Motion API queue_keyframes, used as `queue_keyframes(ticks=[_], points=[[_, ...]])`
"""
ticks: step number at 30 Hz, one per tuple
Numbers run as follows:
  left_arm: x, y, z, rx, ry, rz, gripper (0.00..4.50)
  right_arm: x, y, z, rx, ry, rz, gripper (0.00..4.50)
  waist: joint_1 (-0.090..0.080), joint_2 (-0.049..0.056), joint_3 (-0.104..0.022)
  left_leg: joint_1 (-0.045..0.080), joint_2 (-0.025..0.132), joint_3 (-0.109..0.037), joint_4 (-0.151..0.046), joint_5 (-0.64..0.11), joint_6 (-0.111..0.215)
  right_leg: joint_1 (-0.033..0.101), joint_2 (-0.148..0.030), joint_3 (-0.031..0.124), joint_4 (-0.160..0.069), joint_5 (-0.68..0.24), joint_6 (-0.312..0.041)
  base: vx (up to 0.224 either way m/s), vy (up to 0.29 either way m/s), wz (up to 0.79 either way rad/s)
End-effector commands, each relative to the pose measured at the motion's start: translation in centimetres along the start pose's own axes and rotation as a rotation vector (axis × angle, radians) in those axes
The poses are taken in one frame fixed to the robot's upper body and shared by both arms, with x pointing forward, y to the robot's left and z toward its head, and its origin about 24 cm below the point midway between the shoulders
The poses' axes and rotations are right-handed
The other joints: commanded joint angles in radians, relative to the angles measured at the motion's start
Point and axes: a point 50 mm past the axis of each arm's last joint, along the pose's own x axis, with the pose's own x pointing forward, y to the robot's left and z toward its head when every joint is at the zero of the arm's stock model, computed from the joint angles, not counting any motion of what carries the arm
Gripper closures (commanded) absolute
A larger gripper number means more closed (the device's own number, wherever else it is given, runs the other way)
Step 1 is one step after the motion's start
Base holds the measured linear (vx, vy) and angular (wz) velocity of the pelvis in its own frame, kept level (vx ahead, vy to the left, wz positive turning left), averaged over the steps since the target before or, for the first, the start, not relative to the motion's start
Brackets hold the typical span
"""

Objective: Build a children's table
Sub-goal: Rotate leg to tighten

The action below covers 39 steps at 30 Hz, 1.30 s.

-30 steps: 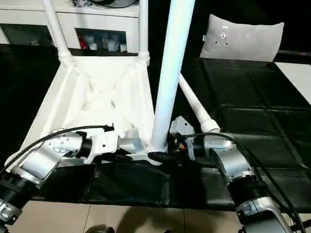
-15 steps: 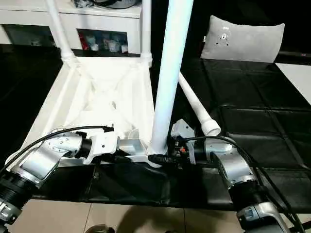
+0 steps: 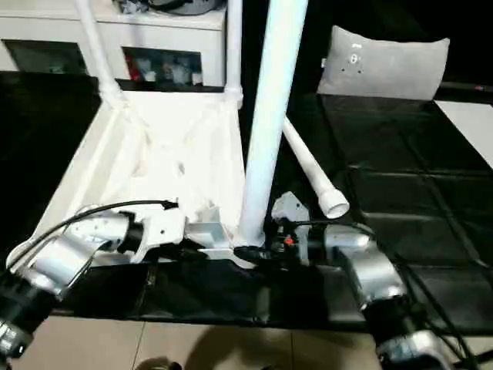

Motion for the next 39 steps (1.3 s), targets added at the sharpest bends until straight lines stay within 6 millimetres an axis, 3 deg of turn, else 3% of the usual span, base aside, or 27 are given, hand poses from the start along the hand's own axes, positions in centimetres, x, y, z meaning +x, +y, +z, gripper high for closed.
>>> queue_keyframes(ticks=[1, 2, 5, 6, 8, 9, 10, 11, 12, 15, 16, 18, 19, 23, 26, 29, 31, 37, 38, 39], points=[[1.5, -0.7, 1.7, -0.012, -0.080, 0.020, 4.50, 1.1, -0.3, -0.3, 0.052, 0.022, -0.087, 1.71, -0.005, 0.004, -0.044, 0.010, 0.022, -0.010, -0.081, -0.380, -0.019, 0.038, -0.064, 0.028, -0.087, -0.489, -0.138, 0.000, 0.000, 0.00], [2.2, -0.7, 2.1, -0.078, -0.107, 0.086, 4.50, 2.0, -0.7, -0.1, 0.098, -0.001, -0.186, 1.72, -0.016, 0.003, -0.042, 0.006, 0.020, -0.013, -0.081, -0.389, -0.024, 0.040, -0.065, 0.026, -0.088, -0.530, -0.122, 0.000, 0.000, 0.00], [3.3, -0.6, 2.8, -0.163, -0.132, 0.179, 4.50, 3.0, -1.5, 0.1, 0.155, -0.002, -0.343, 1.72, -0.046, -0.004, -0.036, 0.013, 0.013, -0.019, -0.075, -0.427, -0.030, 0.028, -0.065, 0.015, -0.108, -0.655, -0.078, 0.000, 0.000, 0.00], [3.5, -0.5, 3.0, -0.180, -0.134, 0.201, 4.50, 3.1, -1.6, 0.1, 0.161, 0.002, -0.375, 1.72, -0.056, -0.009, -0.035, 0.008, 0.008, -0.021, -0.073, -0.433, -0.022, 0.031, -0.066, 0.009, -0.117, -0.693, -0.054, 0.000, 0.000, 0.00], [3.9, -0.3, 3.3, -0.206, -0.131, 0.241, 4.50, 3.4, -1.8, 0.1, 0.177, 0.003, -0.416, 1.73, -0.057, -0.008, -0.035, 0.018, 0.005, -0.019, -0.068, -0.436, -0.007, 0.021, -0.067, 0.005, -0.130, -0.728, -0.033, 0.000, 0.000, 0.00], [4.6, 0.0, 3.8, -0.227, -0.139, 0.299, 4.50, 3.7, -1.9, 0.1, 0.201, 0.010, -0.462, 1.73, -0.059, -0.007, -0.035, 0.017, 0.006, -0.020, -0.070, -0.436, 0.001, 0.024, -0.066, -0.001, -0.133, -0.718, -0.031, 0.000, 0.000, 0.00], [5.1, 0.2, 4.4, -0.241, -0.155, 0.342, 4.50, 4.1, -1.9, 0.0, 0.204, 0.021, -0.483, 1.73, -0.062, -0.008, -0.036, 0.014, 0.009, -0.020, -0.074, -0.438, 0.001, 0.028, -0.065, -0.006, -0.130, -0.694, -0.036, 0.000, 0.000, 0.00], [5.4, 0.3, 4.7, -0.244, -0.162, 0.357, 4.50, 4.2, -1.8, -0.1, 0.203, 0.023, -0.488, 1.73, -0.064, -0.003, -0.036, 0.015, 0.012, -0.023, -0.079, -0.449, 0.001, 0.031, -0.066, -0.014, -0.132, -0.664, -0.039, 0.000, 0.000, 0.00], [5.6, 0.2, 5.0, -0.235, -0.160, 0.366, 4.50, 4.3, -1.8, 0.0, 0.209, 0.016, -0.496, 1.73, -0.061, -0.006, -0.038, 0.019, 0.014, -0.021, -0.078, -0.450, 0.005, 0.028, -0.068, -0.012, -0.132, -0.631, -0.048, 0.000, 0.000, 0.00], [5.6, 0.3, 5.1, -0.213, -0.147, 0.378, 4.50, 4.3, -1.8, 0.0, 0.201, 0.012, -0.512, 1.73, -0.058, -0.005, -0.039, 0.011, 0.018, -0.019, -0.087, -0.434, 0.019, 0.032, -0.070, -0.004, -0.124, -0.558, -0.073, 0.000, 0.000, 0.00], [5.5, 0.3, 5.1, -0.204, -0.139, 0.381, 4.50, 4.4, -1.7, 0.1, 0.204, 0.005, -0.506, 1.38, -0.058, -0.006, -0.040, 0.011, 0.018, -0.018, -0.087, -0.429, 0.020, 0.032, -0.070, -0.003, -0.123, -0.549, -0.076, 0.000, 0.000, 0.00], [5.3, 0.4, 4.8, -0.185, -0.121, 0.383, 4.50, 4.3, -1.8, 0.2, 0.211, -0.011, -0.510, 1.38, -0.054, -0.006, -0.039, 0.011, 0.017, -0.015, -0.087, -0.417, 0.025, 0.031, -0.072, 0.002, -0.122, -0.537, -0.084, 0.000, 0.000, 0.00], [5.1, 0.5, 4.6, -0.176, -0.108, 0.386, 4.50, 4.1, -1.8, 0.3, 0.211, -0.025, -0.510, 0.97, -0.054, -0.004, -0.038, 0.012, 0.017, -0.014, -0.087, -0.412, 0.026, 0.031, -0.073, 0.002, -0.122, -0.541, -0.084, 0.000, 0.000, 0.00], [4.7, 0.7, 4.1, -0.158, -0.084, 0.395, 4.50, 3.6, -2.1, 0.5, 0.186, -0.041, -0.517, 0.87, -0.052, -0.005, -0.036, 0.015, 0.017, -0.013, -0.088, -0.415, 0.025, 0.028, -0.073, 0.001, -0.128, -0.567, -0.077, 0.000, 0.000, 0.00], [3.9, 1.1, 3.3, -0.135, -0.058, 0.389, 4.50, 2.3, -2.2, 0.7, 0.140, -0.061, -0.470, 0.49, -0.049, -0.006, -0.038, 0.017, 0.019, -0.012, -0.088, -0.410, 0.026, 0.027, -0.073, 0.004, -0.127, -0.557, -0.074, 0.000, 0.000, 0.00], [3.4, 1.2, 2.8, -0.099, -0.038, 0.361, 4.50, 1.4, -2.2, 0.9, 0.104, -0.057, -0.411, 0.38, -0.044, -0.008, -0.040, 0.007, 0.021, -0.010, -0.091, -0.371, 0.037, 0.036, -0.073, 0.009, -0.118, -0.498, -0.087, 0.000, 0.000, 0.00], [3.1, 1.1, 2.4, -0.073, -0.030, 0.321, 4.50, 0.1, -2.5, 1.1, 0.080, -0.061, -0.383, 0.03, -0.041, -0.008, -0.043, 0.005, 0.024, -0.008, -0.091, -0.336, 0.044, 0.041, -0.073, 0.010, -0.110, -0.439, -0.109, 0.000, 0.000, 0.00], [2.2, 0.6, 1.4, 0.014, 0.000, 0.183, 4.50, -2.9, -2.8, 1.5, -0.063, 0.001, -0.226, 0.01, -0.032, -0.010, -0.051, 0.002, 0.028, 0.000, -0.081, -0.259, 0.069, 0.045, -0.072, 0.014, -0.094, -0.315, -0.166, 0.000, 0.000, 0.00], [2.1, 0.5, 1.3, 0.030, 0.003, 0.156, 4.50, -3.4, -2.8, 1.6, -0.079, 0.011, -0.199, 0.01, -0.027, -0.009, -0.055, 0.004, 0.028, 0.004, -0.077, -0.232, 0.076, 0.045, -0.072, 0.016, -0.087, -0.272, -0.181, 0.000, 0.000, 0.00], [2.0, 0.4, 1.2, 0.041, 0.005, 0.136, 4.50, -3.6, -2.8, 1.7, -0.091, 0.017, -0.180, 0.01, -0.024, -0.013, -0.057, -0.001, 0.027, 0.005, -0.074, -0.203, 0.088, 0.049, -0.071, 0.016, -0.080, -0.227, -0.195, 0.000, 0.000, 0.00]])
